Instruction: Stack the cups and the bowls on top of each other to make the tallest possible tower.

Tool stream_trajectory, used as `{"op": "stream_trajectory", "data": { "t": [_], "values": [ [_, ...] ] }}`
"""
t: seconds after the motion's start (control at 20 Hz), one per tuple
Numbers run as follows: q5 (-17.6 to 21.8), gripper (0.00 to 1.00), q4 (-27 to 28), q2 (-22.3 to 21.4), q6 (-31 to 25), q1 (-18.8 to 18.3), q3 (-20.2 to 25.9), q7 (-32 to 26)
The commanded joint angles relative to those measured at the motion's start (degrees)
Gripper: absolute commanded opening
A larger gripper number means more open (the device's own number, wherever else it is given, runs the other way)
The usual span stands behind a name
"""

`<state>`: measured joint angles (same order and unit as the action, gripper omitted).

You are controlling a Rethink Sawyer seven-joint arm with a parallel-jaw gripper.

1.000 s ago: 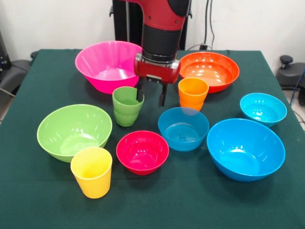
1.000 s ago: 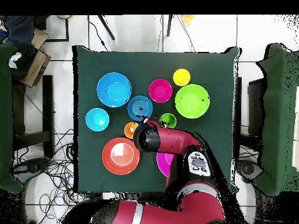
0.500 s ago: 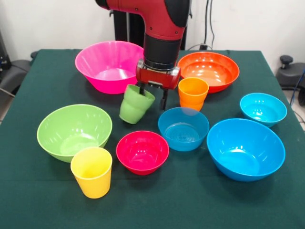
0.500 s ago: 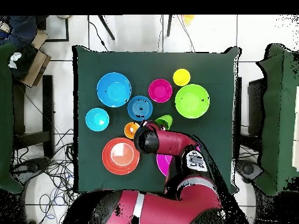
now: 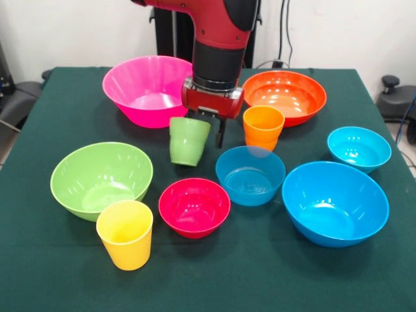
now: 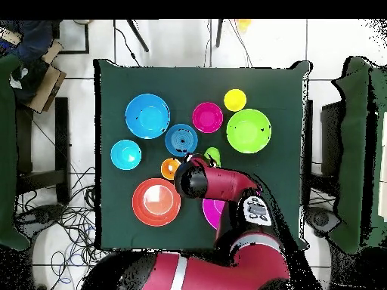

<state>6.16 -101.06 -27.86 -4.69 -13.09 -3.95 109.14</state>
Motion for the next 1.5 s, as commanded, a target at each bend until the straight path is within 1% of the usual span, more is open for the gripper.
{"op": "stream_trajectory", "data": {
  "t": [0.05, 0.5, 1.0, 1.5],
  "values": [
    [0.4, 1.0, -2.1, -4.2, -4.5, -0.1, 2.5, 5.4],
    [0.1, 1.0, -2.8, -6.9, -7.3, 0.3, 2.0, 5.1],
    [0.4, 1.0, -3.7, -7.1, -7.0, 0.0, 2.0, 5.3],
    [0.2, 1.0, -5.2, -8.9, -8.1, -0.1, 1.9, 5.0]
  ]
}}
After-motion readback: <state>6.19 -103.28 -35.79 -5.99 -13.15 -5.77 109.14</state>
